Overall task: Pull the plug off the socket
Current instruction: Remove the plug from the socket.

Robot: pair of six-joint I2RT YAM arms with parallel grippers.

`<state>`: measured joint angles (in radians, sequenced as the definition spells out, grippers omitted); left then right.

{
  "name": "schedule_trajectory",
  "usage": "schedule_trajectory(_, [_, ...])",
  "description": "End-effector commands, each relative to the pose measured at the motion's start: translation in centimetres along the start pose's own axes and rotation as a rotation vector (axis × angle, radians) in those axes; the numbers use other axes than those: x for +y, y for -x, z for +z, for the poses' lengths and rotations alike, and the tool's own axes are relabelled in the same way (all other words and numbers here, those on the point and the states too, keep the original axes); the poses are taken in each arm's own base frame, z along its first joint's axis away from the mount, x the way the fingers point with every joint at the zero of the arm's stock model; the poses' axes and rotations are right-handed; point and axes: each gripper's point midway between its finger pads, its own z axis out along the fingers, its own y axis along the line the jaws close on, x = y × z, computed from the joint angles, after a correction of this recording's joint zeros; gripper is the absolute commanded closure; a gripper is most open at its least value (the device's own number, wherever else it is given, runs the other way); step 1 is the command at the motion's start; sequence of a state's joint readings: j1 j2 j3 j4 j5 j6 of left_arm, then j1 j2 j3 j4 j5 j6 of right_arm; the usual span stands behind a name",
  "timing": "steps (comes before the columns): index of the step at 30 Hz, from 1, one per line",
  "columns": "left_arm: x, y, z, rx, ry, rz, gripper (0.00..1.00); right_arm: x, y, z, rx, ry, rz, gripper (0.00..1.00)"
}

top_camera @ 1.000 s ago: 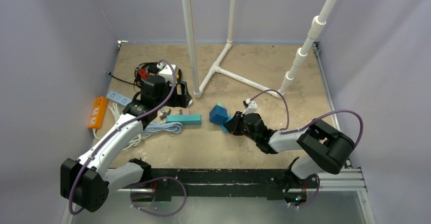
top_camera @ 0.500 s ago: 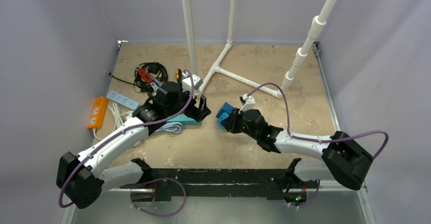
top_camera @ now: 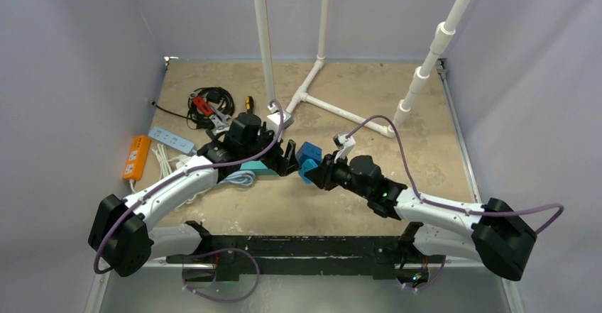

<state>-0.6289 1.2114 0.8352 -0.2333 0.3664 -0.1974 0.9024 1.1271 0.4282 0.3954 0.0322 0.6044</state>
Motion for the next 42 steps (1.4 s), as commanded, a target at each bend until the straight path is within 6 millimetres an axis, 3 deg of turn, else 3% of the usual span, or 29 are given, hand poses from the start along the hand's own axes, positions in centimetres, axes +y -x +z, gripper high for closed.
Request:
schedule_trajectory(1, [-3.2,1.2,-0.7,-0.024,-0.169,0.052,0.16,5.4,3.5,-1.7,-0.112,0.257,-0.106,1.0])
schedule_trajectory(10, [-6.1,2.5,-3.2,-0.097,-0.297,0.122,0.14,7.1,3.3,-3.1,-0.087,0.36,-0.193,1.0])
schedule_trajectory(19, [-6.8,2.7,-4.4,-0.091,-0.315,0.158,0.12,9.4,2.7,-5.0,-0.059,0.508,-0.252,1.0])
schedule_trajectory(27, [-6.7,3.4,-5.4,-0.126,-0.285,0.182,0.11,9.8,2.0,-5.5,-0.04,0.551,-0.266,1.0])
schedule_trajectory(35, [-8.9,2.9,-6.6,-0.105,-0.412,0.211,0.1,10.6,1.8,-6.2,-0.033,0.614,-0.289,1.0])
schedule_trajectory(42, [-8.4,3.2,-7.2,-0.124,-0.36,0.227,0.1,11.3,2.1,-7.1,-0.057,0.651,-0.304,1.0])
